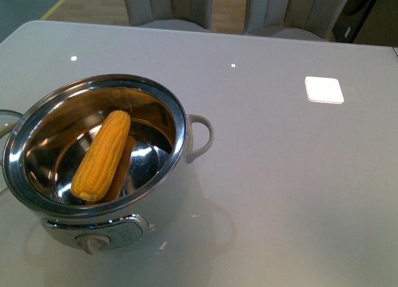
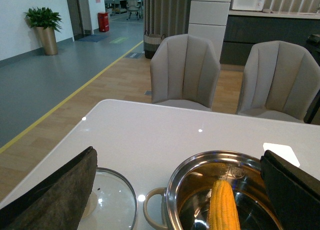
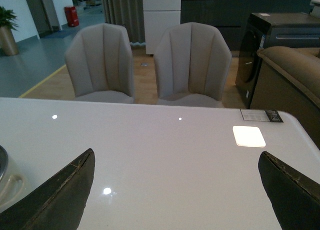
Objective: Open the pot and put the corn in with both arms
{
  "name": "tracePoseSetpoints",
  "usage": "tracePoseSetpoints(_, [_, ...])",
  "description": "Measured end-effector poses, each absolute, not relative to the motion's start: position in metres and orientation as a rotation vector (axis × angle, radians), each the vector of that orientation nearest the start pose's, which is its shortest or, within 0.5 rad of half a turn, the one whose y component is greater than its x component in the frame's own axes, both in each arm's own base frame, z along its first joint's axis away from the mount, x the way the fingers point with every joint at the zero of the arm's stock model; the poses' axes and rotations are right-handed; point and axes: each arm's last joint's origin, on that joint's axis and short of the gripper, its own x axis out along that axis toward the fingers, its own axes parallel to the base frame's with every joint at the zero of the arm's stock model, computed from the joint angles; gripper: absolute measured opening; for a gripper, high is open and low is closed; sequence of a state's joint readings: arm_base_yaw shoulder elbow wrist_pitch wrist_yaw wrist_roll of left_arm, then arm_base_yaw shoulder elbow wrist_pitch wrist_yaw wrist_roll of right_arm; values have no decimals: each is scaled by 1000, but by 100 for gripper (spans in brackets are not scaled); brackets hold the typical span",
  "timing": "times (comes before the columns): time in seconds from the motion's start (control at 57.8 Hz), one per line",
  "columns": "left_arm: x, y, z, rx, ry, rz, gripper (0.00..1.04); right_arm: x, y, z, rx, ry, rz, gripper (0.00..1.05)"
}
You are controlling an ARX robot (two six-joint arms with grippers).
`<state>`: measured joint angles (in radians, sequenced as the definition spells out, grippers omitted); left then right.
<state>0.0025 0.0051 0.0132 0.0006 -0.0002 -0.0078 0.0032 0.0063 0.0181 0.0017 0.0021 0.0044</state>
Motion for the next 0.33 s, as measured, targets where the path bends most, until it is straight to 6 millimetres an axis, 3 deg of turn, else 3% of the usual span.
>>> tracePoseSetpoints(0.329, [97,0,168,-8,-9,3,98,97,0,169,4,-13,1,96])
